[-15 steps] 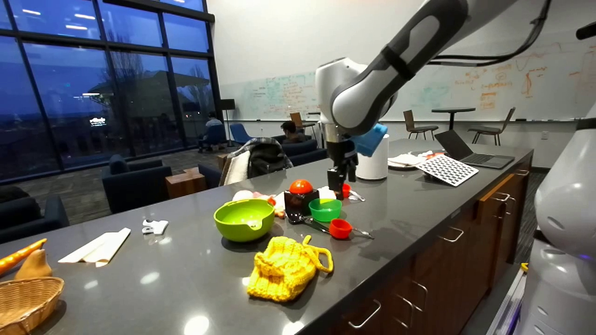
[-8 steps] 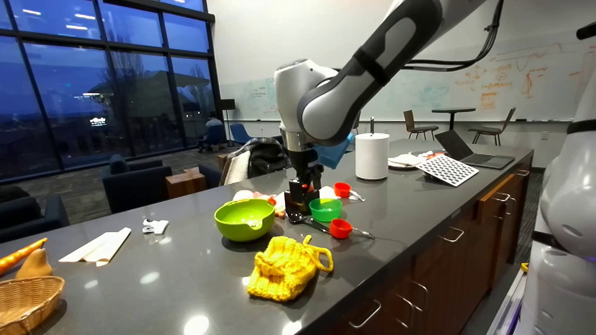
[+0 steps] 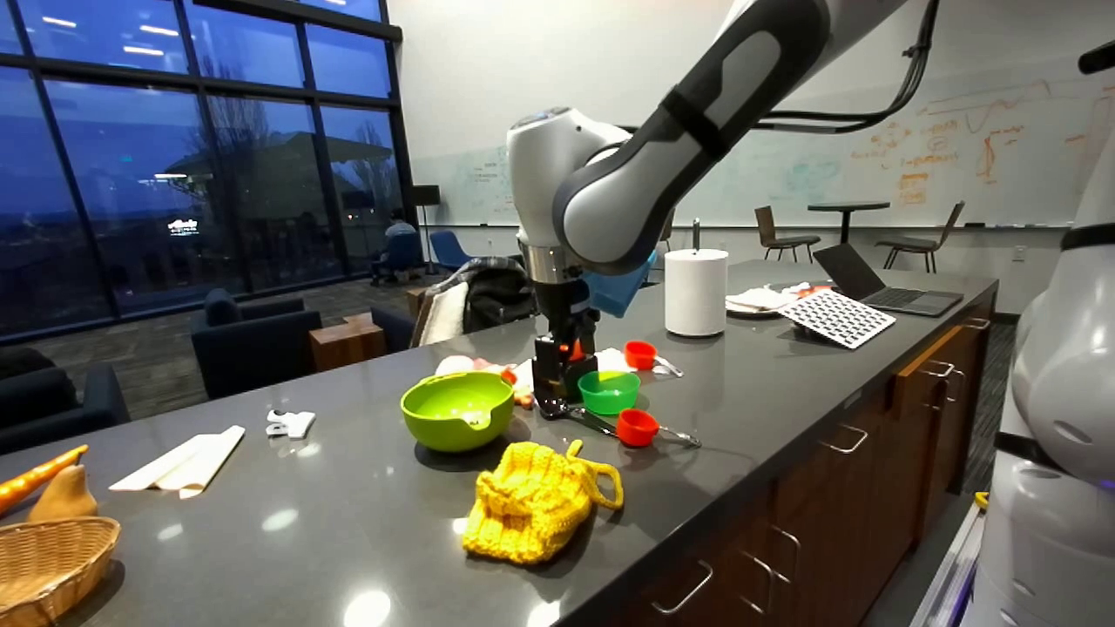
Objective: Unfold the yellow item
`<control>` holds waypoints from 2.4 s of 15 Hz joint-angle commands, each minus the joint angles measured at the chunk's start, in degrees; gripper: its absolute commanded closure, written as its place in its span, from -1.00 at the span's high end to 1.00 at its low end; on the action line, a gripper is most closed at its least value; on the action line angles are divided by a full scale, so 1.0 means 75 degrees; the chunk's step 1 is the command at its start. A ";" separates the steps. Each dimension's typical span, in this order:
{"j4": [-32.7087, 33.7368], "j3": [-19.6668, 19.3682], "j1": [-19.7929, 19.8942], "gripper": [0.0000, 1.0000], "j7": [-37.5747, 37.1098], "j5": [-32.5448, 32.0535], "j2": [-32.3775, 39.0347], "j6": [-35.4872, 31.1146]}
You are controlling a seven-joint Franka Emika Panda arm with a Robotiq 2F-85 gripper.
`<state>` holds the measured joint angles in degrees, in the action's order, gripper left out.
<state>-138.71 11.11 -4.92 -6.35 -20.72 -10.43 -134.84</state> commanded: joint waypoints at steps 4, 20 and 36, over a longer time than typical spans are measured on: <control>0.0144 0.0134 -0.0123 1.00 -0.1615 0.0303 0.0458 0.0229; 0.0768 0.0694 -0.1016 1.00 -0.4210 0.1441 0.1493 0.0303; 0.1772 0.0307 -0.1503 0.08 -0.4043 0.1634 0.3172 0.0089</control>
<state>-126.44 14.79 -14.51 -37.25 -9.76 12.52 -133.73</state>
